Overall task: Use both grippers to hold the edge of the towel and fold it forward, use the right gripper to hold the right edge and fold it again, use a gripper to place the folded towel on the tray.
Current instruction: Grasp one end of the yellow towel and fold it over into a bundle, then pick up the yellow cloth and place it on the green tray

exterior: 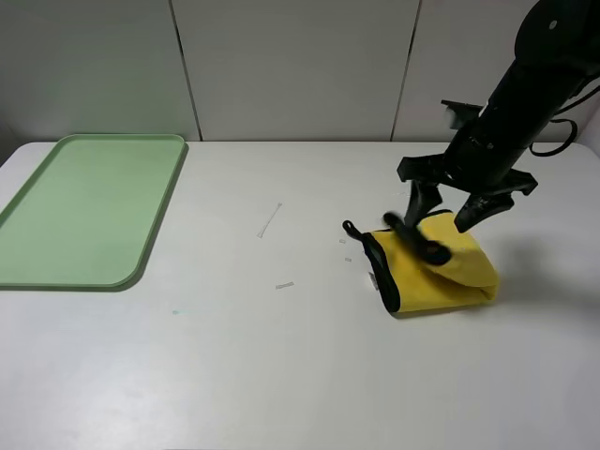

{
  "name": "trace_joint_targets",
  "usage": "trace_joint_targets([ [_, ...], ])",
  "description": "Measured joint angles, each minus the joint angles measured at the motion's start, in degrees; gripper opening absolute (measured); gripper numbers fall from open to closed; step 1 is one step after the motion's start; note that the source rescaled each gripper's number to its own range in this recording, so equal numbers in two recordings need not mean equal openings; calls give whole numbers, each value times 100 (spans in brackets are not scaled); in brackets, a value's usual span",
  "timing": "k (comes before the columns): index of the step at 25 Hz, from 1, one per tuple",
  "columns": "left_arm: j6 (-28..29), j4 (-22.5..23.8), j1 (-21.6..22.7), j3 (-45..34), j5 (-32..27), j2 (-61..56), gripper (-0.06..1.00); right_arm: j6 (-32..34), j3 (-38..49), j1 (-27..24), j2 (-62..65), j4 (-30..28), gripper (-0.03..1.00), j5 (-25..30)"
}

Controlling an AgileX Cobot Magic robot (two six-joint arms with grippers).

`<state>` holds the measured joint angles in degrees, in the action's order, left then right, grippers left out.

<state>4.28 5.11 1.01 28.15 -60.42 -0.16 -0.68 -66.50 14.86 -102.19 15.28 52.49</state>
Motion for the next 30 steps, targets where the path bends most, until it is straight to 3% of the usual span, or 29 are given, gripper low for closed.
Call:
trace_joint_targets([
  [2, 0, 0, 0, 0, 0, 0, 96, 13, 0, 0, 0, 152, 95, -32],
  [4, 0, 0, 0, 0, 0, 0, 96, 18, 0, 0, 0, 207, 98, -71],
  [13, 0, 1, 0, 0, 0, 0, 96, -63, 0, 0, 7, 257, 100, -119],
  [19, 0, 1, 0, 0, 0, 0, 96, -210, 0, 0, 390, 210, 100, 364],
  [27, 0, 1, 0, 0, 0, 0, 96, -229, 0, 0, 1328, -319, 100, 1514],
  [30, 0, 1, 0, 0, 0, 0, 96, -229, 0, 0, 1794, -488, 100, 1673],
])
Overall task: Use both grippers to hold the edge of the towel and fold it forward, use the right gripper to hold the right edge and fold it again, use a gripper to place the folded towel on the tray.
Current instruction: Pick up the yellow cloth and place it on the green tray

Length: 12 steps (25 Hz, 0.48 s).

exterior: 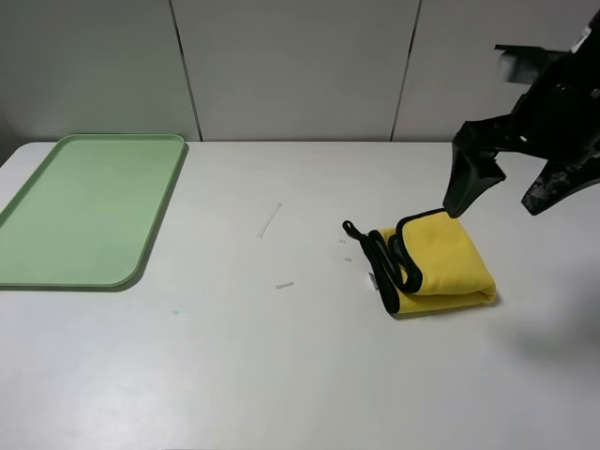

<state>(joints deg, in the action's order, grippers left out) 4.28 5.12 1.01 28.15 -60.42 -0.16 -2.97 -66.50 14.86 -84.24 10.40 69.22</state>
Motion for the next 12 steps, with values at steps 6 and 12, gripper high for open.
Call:
trace_joint_targets([
  [6, 0, 0, 0, 0, 0, 0, 96, 0, 0, 0, 1118, -45, 100, 18],
  [12, 0, 0, 0, 0, 0, 0, 96, 0, 5, 0, 2318, -62, 100, 35],
])
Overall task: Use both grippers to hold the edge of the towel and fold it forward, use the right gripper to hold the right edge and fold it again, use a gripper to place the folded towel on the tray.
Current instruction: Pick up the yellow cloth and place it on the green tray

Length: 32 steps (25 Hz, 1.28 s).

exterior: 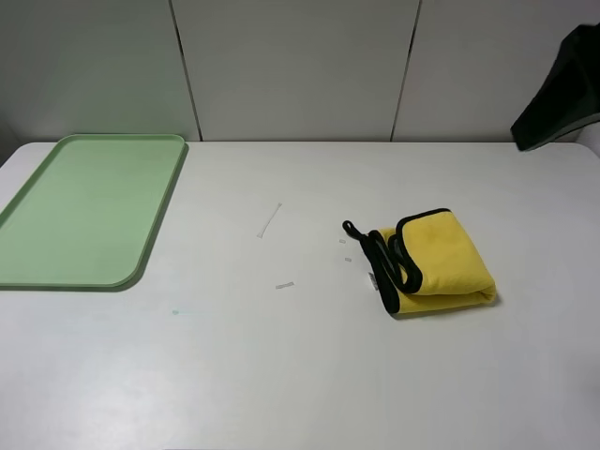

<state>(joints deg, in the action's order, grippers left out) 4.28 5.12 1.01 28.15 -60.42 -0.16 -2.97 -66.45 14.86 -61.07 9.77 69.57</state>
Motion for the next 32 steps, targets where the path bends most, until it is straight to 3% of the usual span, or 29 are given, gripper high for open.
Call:
trace_joint_targets([
  [15, 0, 0, 0, 0, 0, 0, 96, 219, 0, 0, 2465, -52, 100, 16],
  [25, 0, 0, 0, 0, 0, 0, 96, 722, 33, 0, 3413, -134, 100, 27],
  [32, 0, 0, 0, 0, 0, 0, 96, 970, 1113, 0, 4054, -129, 100, 23],
])
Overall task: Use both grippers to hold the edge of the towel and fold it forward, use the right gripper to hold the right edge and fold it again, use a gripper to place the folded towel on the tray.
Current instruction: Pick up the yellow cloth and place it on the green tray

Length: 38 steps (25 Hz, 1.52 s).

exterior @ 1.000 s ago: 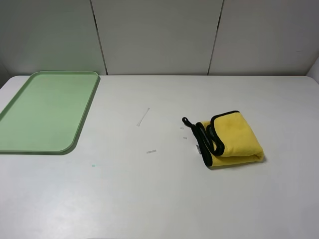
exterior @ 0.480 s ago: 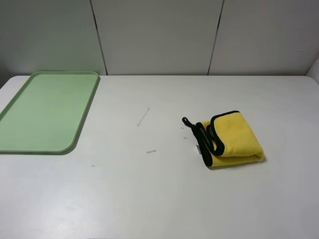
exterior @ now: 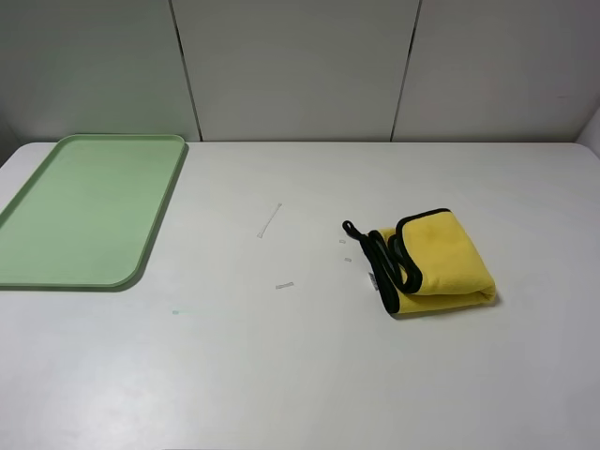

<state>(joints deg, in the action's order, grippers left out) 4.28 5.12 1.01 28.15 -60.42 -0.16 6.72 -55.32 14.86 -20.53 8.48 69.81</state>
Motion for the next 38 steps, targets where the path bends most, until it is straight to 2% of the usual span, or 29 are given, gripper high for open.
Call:
trace_joint_targets([
  [6, 0, 0, 0, 0, 0, 0, 96, 50, 1331, -125, 545, 0, 100, 16],
  [9, 0, 0, 0, 0, 0, 0, 96, 50, 1632, -323, 702, -18, 100, 16],
  [13, 0, 0, 0, 0, 0, 0, 96, -69, 2078, -796, 1025, -162, 100, 16],
  [15, 0, 0, 0, 0, 0, 0, 96, -126, 2349, -1159, 1432, -436, 100, -19],
  [20, 0, 0, 0, 0, 0, 0, 96, -126, 2455, -1555, 2070, -889, 100, -347],
  [28, 0, 0, 0, 0, 0, 0, 96, -126, 2679, -1599, 2092, -983, 100, -973],
  [38, 0, 0, 0, 0, 0, 0, 96, -126, 2725, -1599, 2092, -983, 100, -1064],
])
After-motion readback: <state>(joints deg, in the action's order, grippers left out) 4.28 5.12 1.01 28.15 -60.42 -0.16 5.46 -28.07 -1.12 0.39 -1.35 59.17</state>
